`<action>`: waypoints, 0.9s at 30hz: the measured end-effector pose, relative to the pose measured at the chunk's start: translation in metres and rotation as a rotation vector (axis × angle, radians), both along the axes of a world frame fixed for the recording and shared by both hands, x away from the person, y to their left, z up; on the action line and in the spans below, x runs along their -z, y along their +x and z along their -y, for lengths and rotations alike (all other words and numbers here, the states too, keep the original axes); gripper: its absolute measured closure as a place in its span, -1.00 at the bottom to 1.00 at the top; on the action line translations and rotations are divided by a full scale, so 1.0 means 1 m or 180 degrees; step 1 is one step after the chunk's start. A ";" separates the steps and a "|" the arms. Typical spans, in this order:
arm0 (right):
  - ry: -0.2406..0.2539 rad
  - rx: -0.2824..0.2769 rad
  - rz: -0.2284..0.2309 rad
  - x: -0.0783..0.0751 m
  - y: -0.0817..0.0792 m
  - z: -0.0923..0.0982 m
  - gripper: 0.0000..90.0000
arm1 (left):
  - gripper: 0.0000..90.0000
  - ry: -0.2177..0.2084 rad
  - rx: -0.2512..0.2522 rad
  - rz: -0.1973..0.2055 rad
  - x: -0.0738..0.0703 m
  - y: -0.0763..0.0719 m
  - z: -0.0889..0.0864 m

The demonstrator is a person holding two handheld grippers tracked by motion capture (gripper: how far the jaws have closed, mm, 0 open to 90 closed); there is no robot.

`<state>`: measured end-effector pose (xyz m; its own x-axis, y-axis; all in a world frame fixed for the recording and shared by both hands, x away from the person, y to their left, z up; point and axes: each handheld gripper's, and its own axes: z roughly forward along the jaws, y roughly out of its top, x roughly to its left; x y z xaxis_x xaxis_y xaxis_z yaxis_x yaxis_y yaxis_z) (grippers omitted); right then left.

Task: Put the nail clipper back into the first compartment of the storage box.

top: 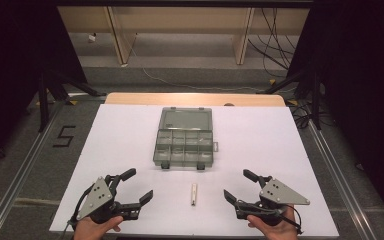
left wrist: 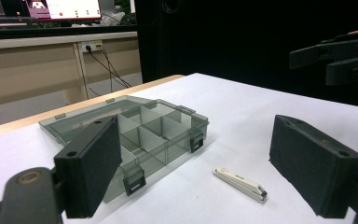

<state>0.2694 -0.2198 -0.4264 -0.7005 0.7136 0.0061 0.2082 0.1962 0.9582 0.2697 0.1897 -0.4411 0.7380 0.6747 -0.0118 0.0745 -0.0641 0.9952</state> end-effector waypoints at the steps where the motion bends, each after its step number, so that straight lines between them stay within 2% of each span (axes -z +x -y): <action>1: -0.0008 -0.0022 0.0001 0.001 0.000 -0.001 -0.65 | -0.64 0.0002 0.0004 0.0002 0.000 0.000 0.000; 3: 0.0015 -0.0014 0.0052 0.001 0.001 -0.002 -0.65 | -0.64 -0.0015 0.0003 -0.0008 0.000 0.000 0.001; 4: -0.0021 -0.0038 -0.0003 0.001 0.000 -0.003 -0.65 | -0.64 -0.0015 0.0000 -0.0008 0.001 0.000 0.000; 6: -0.0036 -0.0048 -0.0001 0.001 0.000 -0.004 -0.65 | -0.64 0.0006 0.0003 0.0006 0.000 0.001 0.000; 7: -0.0034 -0.0094 0.0011 0.002 0.001 -0.005 -0.65 | -0.64 -0.0052 0.0020 0.0009 0.001 0.001 0.001; 8: -0.0034 -0.0094 0.0011 0.002 0.001 -0.005 -0.65 | -0.64 0.0011 -0.0009 -0.0007 0.001 0.001 -0.001; 10: -0.0074 -0.0069 0.0042 0.001 0.002 -0.006 -0.65 | -0.64 0.0011 -0.0009 -0.0010 0.001 0.001 0.000; 11: -0.0030 -0.0122 0.0045 0.001 0.003 -0.008 -0.65 | -0.64 0.0013 -0.0005 -0.0016 0.001 0.001 0.000; 14: -0.0118 -0.0133 0.0043 -0.001 0.003 -0.011 -0.65 | -0.64 0.0011 0.0007 -0.0019 0.001 0.001 0.001; 16: -0.0098 -0.0175 0.0053 -0.001 0.004 -0.014 -0.65 | -0.64 0.0017 0.0007 -0.0029 0.002 0.001 0.001; 18: -0.0151 -0.0179 0.0094 -0.003 0.005 -0.018 -0.65 | -0.64 0.0013 0.0005 -0.0033 0.002 0.001 0.001; 19: -0.0193 -0.0208 0.0178 -0.003 0.008 -0.021 -0.65 | -0.64 0.0014 0.0004 -0.0030 0.002 0.001 0.001; 21: -0.0290 -0.0303 0.0184 -0.004 0.013 -0.031 -0.64 | -0.64 0.0004 0.0023 -0.0002 0.002 0.002 0.001; 23: -0.0271 -0.0325 0.0184 -0.004 0.014 -0.034 -0.64 | -0.64 0.0030 0.0008 -0.0014 0.002 0.002 0.001; 24: -0.0308 -0.0383 0.0139 -0.004 0.015 -0.038 -0.64 | -0.64 0.0030 0.0006 -0.0018 0.002 0.002 0.001; 25: -0.0324 -0.0421 0.0182 -0.003 0.017 -0.042 -0.64 | -0.64 0.0029 0.0007 -0.0017 0.002 0.002 0.001; 27: -0.0368 -0.0454 0.0140 -0.002 0.018 -0.048 -0.62 | -0.64 0.0016 0.0000 -0.0030 0.002 0.002 0.001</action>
